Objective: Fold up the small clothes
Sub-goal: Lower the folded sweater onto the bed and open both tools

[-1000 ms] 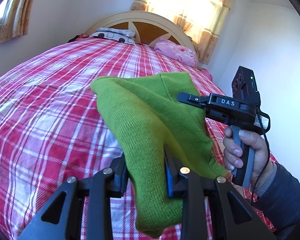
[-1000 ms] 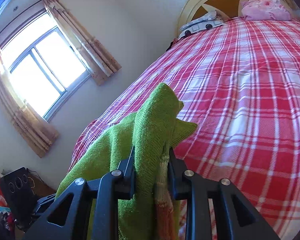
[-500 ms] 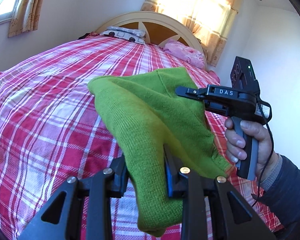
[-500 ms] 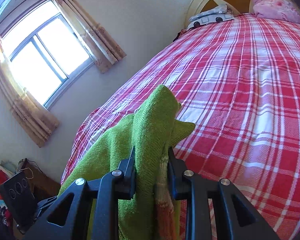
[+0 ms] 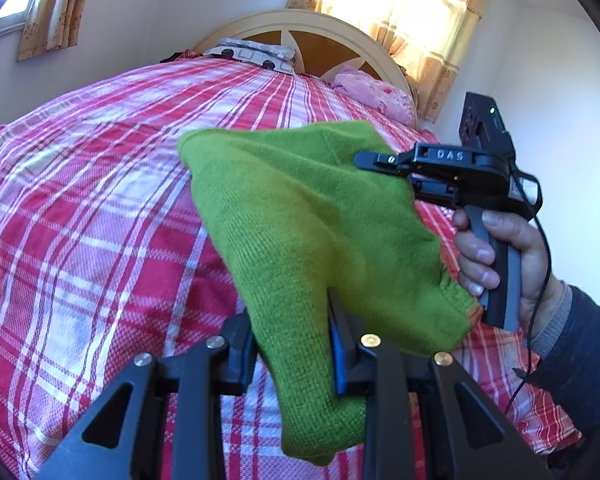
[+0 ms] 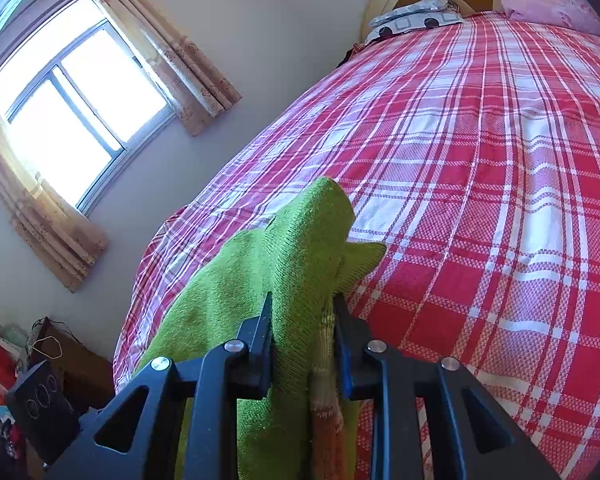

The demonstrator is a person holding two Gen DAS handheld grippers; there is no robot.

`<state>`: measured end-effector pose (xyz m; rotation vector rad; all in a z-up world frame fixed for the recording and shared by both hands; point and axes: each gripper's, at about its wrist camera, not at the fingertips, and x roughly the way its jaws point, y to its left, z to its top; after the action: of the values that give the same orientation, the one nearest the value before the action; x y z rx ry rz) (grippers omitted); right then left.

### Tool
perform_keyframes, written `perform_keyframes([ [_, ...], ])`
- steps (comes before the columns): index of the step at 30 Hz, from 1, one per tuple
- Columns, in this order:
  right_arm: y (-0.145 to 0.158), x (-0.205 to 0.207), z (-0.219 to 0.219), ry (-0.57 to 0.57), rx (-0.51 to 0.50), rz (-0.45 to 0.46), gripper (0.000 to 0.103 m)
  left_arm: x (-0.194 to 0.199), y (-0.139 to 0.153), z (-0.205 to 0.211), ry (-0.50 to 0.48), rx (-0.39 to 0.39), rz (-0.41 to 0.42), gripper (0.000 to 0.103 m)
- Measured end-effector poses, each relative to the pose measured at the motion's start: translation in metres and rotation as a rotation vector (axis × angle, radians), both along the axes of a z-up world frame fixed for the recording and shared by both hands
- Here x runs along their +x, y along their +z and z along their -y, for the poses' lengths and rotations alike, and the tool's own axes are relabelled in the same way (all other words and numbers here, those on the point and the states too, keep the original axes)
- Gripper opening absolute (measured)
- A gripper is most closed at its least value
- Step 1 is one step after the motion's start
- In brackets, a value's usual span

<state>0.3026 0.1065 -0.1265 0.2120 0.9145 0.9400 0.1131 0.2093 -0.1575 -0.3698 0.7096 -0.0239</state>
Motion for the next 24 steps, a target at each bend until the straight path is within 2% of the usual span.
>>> perform_keyframes([
  [5, -0.007, 0.001, 0.0, -0.021, -0.008, -0.003, 0.026, -0.007, -0.012, -0.003, -0.001, -0.021, -0.006, 0.034],
  [6, -0.01, 0.001, 0.0, -0.031, -0.014, -0.004, 0.026, -0.007, -0.011, -0.002, 0.0, -0.018, -0.006, 0.037],
  [8, -0.013, 0.003, 0.001, -0.045, -0.022, -0.01, 0.029, -0.009, -0.008, 0.001, 0.008, 0.016, -0.009, 0.045],
  [9, -0.014, 0.003, 0.002, -0.054, -0.028, -0.011, 0.029, -0.012, -0.004, 0.003, 0.009, 0.033, -0.006, 0.045],
  [11, -0.014, 0.005, 0.008, -0.085, -0.039, -0.008, 0.038, -0.018, 0.004, 0.009, 0.006, 0.071, -0.006, 0.045],
  [14, -0.004, 0.001, 0.021, -0.117, -0.026, 0.026, 0.038, -0.034, 0.03, 0.014, 0.013, 0.142, 0.073, 0.058],
  [16, 0.01, -0.008, 0.03, -0.128, -0.01, 0.07, 0.043, -0.04, 0.043, 0.011, 0.04, 0.14, 0.12, 0.072],
  [18, 0.024, -0.024, 0.035, -0.107, 0.029, 0.108, 0.046, -0.038, 0.052, 0.006, 0.074, 0.144, 0.159, 0.077],
  [20, 0.034, -0.045, 0.032, -0.029, 0.057, 0.134, 0.046, -0.025, 0.049, 0.001, 0.115, 0.19, 0.144, 0.077],
  [22, 0.034, -0.06, 0.021, 0.067, 0.056, 0.118, 0.046, -0.009, 0.036, -0.008, 0.174, 0.217, 0.094, 0.077],
  [24, 0.026, -0.074, 0.011, 0.145, 0.02, 0.11, 0.046, 0.005, 0.018, -0.02, 0.204, 0.187, 0.029, 0.077],
])
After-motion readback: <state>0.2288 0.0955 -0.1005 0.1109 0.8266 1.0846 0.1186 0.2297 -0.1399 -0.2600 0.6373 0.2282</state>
